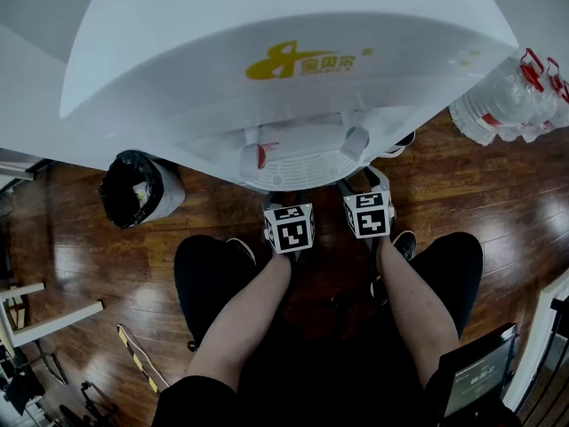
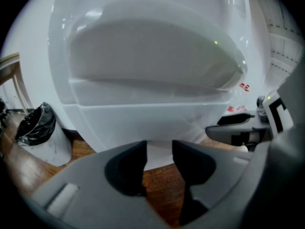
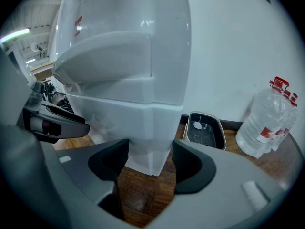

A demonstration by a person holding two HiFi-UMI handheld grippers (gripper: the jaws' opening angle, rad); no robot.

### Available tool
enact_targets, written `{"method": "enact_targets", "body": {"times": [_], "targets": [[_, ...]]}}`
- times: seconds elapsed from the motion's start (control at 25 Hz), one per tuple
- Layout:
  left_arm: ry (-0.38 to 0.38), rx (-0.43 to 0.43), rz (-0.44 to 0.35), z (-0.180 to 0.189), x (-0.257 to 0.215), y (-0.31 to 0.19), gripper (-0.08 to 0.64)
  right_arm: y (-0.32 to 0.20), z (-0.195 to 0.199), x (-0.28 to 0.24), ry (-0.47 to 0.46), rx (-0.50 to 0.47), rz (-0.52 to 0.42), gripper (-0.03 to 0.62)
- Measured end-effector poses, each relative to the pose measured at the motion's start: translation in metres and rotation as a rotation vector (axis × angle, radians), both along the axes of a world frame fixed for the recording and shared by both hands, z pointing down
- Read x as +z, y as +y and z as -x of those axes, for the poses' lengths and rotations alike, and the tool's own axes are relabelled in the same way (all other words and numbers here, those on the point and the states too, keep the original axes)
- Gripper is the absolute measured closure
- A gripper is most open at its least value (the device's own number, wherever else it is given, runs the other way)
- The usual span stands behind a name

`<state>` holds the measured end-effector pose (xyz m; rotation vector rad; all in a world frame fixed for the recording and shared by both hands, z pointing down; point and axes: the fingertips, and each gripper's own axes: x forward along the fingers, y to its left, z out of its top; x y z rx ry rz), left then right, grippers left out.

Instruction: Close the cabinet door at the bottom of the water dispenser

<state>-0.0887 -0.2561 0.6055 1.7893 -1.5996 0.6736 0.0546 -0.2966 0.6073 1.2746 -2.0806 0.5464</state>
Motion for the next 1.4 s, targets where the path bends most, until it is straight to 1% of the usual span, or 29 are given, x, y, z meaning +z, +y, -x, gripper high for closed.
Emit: {"method": "enact_targets", "body": {"times": [0.96, 1.08, 1.16, 1.24, 1.28, 1.4], "targets": [[-0.025, 0.004, 0.022, 0.0, 0.002, 0.0, 0.382, -0.003, 0.0, 0.005, 0.005, 0.008, 0.007, 0.301], [-0.027, 0.019, 0.025, -0.001, 0.002, -0.001, 0.382, -0.002, 0.0, 0.0, 0.01, 0.016, 0.029, 0.301], [-0.006, 0.034, 0.021, -0.005, -0.005, 0.0, 0.382, 0.001, -0.002, -0.003, -0.031, 0.042, 0.048, 0.302], [0.039, 0.036, 0.015, -0.012, -0.021, 0.003, 0.382, 0.005, 0.0, -0.012, -0.092, 0.067, 0.049, 0.32], [0.061, 0.032, 0.01, -0.015, -0.029, 0.005, 0.382, 0.007, 0.004, -0.018, -0.106, 0.062, 0.037, 0.349], [0.099, 0.017, -0.009, -0.021, -0.04, 0.019, 0.382, 0.026, 0.018, -0.034, -0.101, -0.001, -0.011, 0.35]]}}
